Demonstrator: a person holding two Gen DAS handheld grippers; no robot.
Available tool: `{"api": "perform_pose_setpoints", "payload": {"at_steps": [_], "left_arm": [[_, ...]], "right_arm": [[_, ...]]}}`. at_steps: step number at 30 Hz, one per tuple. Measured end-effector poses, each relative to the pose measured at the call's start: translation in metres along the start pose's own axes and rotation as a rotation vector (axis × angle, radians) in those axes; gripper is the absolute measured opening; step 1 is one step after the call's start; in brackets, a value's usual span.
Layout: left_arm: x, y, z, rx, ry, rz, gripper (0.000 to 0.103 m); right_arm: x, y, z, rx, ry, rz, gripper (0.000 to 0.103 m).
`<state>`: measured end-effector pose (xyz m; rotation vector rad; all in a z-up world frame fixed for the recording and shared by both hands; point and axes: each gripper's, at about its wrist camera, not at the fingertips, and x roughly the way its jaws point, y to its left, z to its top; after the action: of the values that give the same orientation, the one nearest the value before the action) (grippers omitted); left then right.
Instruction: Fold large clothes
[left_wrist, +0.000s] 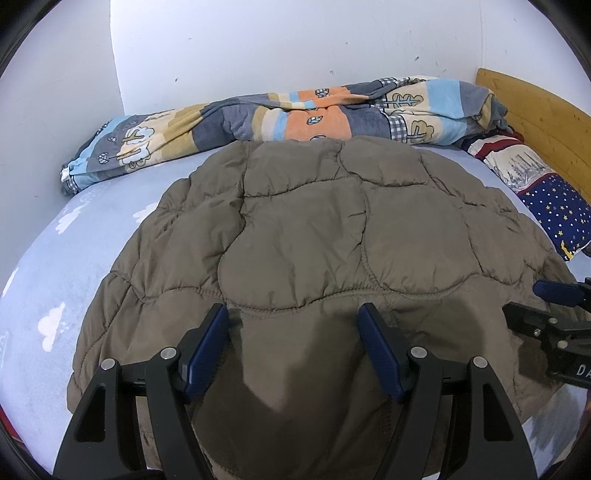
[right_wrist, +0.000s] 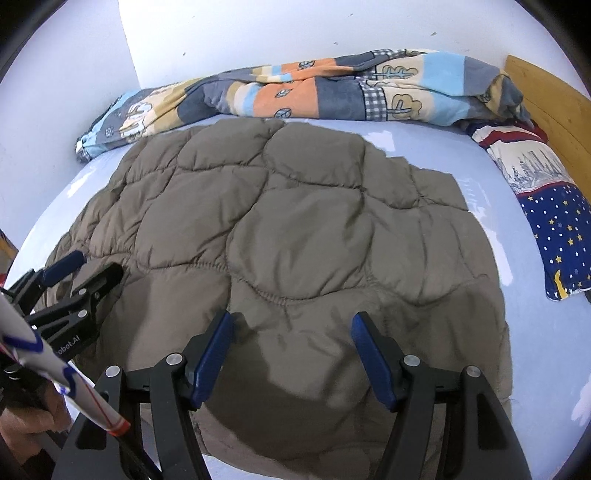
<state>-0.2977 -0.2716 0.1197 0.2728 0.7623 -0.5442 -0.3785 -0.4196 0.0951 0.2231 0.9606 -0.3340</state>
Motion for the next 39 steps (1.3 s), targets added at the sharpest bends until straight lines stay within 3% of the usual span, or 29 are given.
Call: {"api": "perform_pose_setpoints", "payload": {"at_steps": [10,19,28,39], "left_arm": [[-0.009,0.005,0.003,-0.022,-0.016,0.006,0.073],[-0.035,0.02,0.007,-0.056,-0.084,0.042,0.073],[-0.036,0.022,0.001,-0.037,-0.081,0.071,0.073],[-0.034,0.015,0.003,-0.003,-0.092,0.076,0.073]], "right_arm": [[0.01,0.0,-0.002,0.003,0.025,-0.006,0.075],[-0.03,0.003,-0.003,0.021,-0.055,0.021,0.075],[-0.05,0.0,-0.008,0.09,-0.083,0.073,0.075],[-0.035,0.012,-0.005,0.043,-0.056,0.035,0.075]]}}
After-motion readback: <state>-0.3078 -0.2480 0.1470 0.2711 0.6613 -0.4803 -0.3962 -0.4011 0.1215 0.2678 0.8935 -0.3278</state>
